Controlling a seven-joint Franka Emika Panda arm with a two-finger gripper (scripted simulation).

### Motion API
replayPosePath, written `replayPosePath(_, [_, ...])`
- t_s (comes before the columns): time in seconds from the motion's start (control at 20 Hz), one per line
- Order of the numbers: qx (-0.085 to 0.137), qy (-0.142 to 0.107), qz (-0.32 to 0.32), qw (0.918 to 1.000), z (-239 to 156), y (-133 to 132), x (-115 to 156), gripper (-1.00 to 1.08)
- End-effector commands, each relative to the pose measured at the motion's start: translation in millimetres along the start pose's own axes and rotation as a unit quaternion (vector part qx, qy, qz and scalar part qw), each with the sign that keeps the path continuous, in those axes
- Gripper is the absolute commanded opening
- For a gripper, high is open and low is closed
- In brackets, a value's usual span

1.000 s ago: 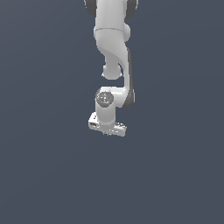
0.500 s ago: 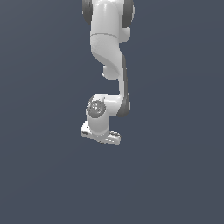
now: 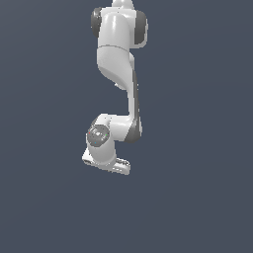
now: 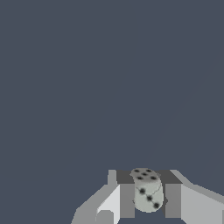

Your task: Pick up the object and move it to a goal position.

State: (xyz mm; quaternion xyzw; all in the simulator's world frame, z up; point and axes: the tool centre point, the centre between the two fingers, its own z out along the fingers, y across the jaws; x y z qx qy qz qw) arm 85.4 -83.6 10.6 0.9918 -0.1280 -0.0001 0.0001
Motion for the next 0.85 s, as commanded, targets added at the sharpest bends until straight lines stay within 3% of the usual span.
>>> replayPosePath(0.0, [0.0, 0.0, 0.0, 1.0, 0, 3, 11, -1.0])
replayPosePath(0.8, [0.0, 0.0, 0.0, 1.0, 0, 9, 38, -1.0])
